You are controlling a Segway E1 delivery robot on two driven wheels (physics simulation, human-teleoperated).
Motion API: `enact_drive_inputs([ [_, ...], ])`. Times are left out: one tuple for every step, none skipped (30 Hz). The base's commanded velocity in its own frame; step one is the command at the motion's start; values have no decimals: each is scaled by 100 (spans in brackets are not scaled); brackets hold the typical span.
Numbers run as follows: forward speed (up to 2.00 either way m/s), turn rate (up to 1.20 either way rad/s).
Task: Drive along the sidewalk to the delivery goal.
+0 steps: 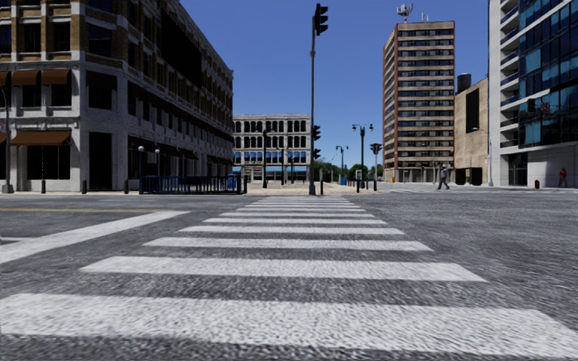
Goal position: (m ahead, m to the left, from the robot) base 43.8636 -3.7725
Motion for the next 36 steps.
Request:
enact_drive_inputs([
  [132, 0],
  [132, 0],
  [132, 0],
  [132, 0],
  [131, 0],
  [131, 0],
  [129, 0],
  [127, 0],
  [127, 0],
  [126, 0],
  [126, 0],
  [126, 0],
  [126, 0],
  [126, 0],
  [126, 0],
  [126, 0],
  [126, 0],
  [126, 0],
  [126, 0],
  [126, 0],
  [126, 0],
  [126, 0],
  [126, 0],
  [130, 0],
  [200, 0],
  [200, 0],
  [200, 0],
  [200, 0],
  [200, 0],
  [200, 0],
  [200, 0],
  [200, 0],
  [200, 0],
  [200, 0],
  [200, 0],
  [200, 0],
])
